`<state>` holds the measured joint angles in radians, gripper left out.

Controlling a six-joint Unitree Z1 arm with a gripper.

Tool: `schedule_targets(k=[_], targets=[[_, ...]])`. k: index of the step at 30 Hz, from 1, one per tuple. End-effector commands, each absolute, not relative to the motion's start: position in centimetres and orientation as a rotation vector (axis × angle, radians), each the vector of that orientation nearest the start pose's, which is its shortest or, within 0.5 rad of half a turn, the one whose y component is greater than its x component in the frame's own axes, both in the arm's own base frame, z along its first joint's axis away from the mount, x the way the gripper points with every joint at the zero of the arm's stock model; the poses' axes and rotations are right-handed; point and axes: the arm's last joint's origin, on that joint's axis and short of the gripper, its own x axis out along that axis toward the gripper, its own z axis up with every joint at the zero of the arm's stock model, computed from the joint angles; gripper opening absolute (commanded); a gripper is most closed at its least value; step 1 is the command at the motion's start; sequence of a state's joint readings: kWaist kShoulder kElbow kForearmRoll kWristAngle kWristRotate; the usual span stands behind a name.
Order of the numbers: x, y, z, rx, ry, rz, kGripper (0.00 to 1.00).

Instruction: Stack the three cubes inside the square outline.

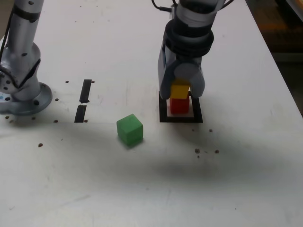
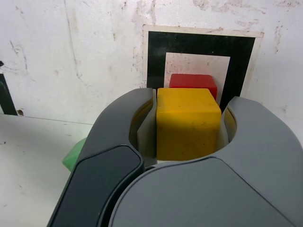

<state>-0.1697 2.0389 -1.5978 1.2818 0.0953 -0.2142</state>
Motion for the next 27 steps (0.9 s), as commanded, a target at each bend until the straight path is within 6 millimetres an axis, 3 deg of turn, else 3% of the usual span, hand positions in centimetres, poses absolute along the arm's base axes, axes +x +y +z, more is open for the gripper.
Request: schedule_targets(k=[1, 9, 20, 27], targets=[[35.7, -5.6, 25.5, 0.065, 1.699, 0.124, 0.28], [35.7, -5.6, 25.4, 0.057, 1.692, 0.116, 0.37], [35.3, -5.5, 25.6, 0.053, 1.695, 0.126, 0.95], [34.1, -5.4, 28.1, 0.066, 1.654, 0.145, 1.00]])
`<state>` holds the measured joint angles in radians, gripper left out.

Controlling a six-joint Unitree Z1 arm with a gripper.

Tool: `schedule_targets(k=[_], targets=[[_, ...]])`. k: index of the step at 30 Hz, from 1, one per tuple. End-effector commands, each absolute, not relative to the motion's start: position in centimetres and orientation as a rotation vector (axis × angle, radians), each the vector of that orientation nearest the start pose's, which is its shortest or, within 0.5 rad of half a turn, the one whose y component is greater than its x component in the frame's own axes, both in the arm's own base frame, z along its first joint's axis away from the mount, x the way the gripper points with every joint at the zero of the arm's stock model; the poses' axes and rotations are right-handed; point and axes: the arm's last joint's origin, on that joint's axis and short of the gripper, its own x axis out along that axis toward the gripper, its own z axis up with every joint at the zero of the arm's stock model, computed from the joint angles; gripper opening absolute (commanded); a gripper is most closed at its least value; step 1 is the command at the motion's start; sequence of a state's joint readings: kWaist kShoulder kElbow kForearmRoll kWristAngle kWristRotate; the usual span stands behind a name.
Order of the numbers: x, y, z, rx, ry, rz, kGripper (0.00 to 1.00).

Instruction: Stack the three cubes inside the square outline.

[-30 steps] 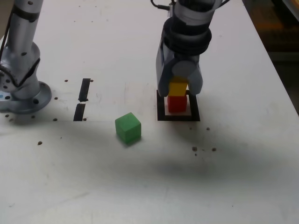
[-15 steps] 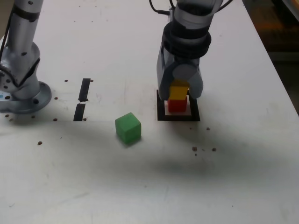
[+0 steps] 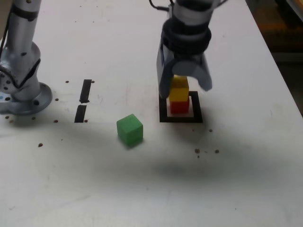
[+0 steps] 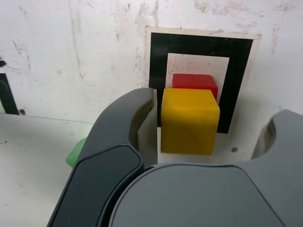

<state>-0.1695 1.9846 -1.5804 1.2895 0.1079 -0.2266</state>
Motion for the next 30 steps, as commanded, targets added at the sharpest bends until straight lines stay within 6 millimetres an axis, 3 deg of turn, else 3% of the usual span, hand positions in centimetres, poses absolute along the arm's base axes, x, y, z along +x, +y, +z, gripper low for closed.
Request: schedule_targets(k=[1, 7, 13, 20, 25, 30], targets=[[33.7, -5.4, 28.6, 0.071, 1.652, 0.149, 1.00], [30.5, -6.2, 31.1, 0.103, 1.688, 0.133, 1.00], [27.3, -9.2, 31.0, 0.242, 1.717, -0.049, 1.00], [24.1, -12.2, 28.2, 0.431, 1.775, -0.180, 0.99], [23.4, -12.5, 25.0, 0.470, 1.777, -0.214, 0.99], [23.2, -12.3, 22.9, 0.478, 1.737, -0.232, 0.96]])
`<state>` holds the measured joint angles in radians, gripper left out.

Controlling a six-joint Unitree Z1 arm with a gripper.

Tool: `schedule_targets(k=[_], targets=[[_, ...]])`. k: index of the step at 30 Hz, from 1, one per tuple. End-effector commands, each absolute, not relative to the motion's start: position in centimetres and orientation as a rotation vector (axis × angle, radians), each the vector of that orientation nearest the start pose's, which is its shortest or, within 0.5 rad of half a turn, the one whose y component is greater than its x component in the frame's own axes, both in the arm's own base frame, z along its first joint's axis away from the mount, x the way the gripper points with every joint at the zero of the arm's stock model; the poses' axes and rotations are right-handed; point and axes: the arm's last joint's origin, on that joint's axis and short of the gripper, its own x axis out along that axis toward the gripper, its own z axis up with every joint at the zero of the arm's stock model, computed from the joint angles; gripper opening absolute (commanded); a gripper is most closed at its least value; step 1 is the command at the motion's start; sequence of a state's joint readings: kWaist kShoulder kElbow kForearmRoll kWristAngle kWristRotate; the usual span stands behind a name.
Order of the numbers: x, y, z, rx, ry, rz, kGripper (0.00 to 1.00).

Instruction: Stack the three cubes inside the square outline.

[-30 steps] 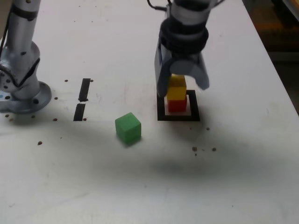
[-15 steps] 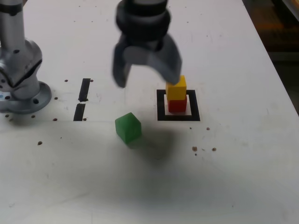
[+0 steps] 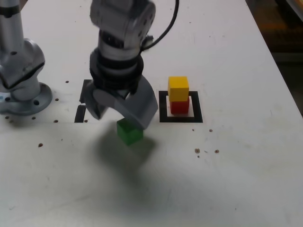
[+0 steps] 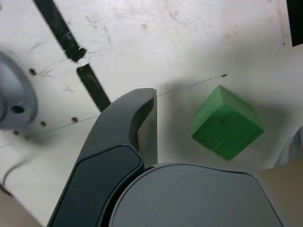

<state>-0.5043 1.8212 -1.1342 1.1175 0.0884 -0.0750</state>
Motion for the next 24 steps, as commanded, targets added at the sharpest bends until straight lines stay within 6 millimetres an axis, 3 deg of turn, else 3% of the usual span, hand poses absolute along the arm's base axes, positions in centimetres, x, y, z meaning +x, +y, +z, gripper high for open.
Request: schedule_targets(k=[1, 8, 14, 18, 24], targets=[[23.2, -12.3, 22.7, 0.478, 1.734, -0.233, 0.95], [23.1, -12.2, 21.5, 0.474, 1.730, -0.235, 0.81], [23.0, -12.3, 20.7, 0.457, 1.716, -0.242, 0.52], [23.1, -12.4, 20.1, 0.443, 1.707, -0.250, 0.37], [23.1, -12.2, 20.2, 0.440, 1.710, -0.226, 0.27]])
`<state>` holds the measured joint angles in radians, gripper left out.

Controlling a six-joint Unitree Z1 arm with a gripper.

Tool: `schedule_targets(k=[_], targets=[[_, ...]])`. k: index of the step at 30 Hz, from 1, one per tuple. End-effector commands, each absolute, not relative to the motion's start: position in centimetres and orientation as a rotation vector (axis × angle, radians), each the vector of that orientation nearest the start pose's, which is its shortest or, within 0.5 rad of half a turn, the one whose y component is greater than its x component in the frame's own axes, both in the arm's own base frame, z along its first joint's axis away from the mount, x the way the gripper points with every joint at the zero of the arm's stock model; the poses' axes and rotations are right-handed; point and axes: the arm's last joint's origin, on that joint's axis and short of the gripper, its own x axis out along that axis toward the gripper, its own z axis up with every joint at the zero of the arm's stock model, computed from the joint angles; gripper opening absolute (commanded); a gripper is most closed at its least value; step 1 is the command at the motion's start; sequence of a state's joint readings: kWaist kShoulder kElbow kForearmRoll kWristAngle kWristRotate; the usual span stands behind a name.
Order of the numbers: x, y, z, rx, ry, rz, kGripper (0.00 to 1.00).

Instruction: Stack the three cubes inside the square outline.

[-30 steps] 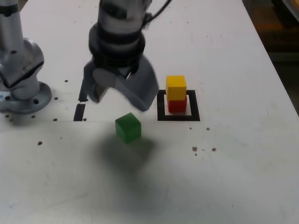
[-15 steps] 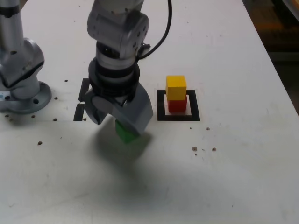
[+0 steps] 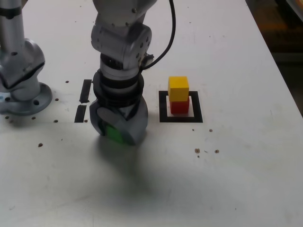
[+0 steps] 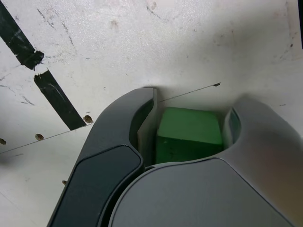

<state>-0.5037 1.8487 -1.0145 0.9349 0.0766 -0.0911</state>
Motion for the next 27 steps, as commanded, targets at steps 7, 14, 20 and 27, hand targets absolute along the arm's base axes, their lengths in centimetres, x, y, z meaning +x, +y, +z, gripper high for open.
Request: schedule_targets(k=[7, 14, 20, 27], targets=[[23.0, -11.5, 24.9, 0.449, 1.763, -0.158, 0.27], [25.6, -10.7, 31.6, 0.397, 1.742, -0.109, 0.27], [28.3, -8.0, 34.9, 0.255, 1.726, -0.037, 0.27], [31.4, -5.5, 35.4, 0.153, 1.689, 0.026, 0.27]])
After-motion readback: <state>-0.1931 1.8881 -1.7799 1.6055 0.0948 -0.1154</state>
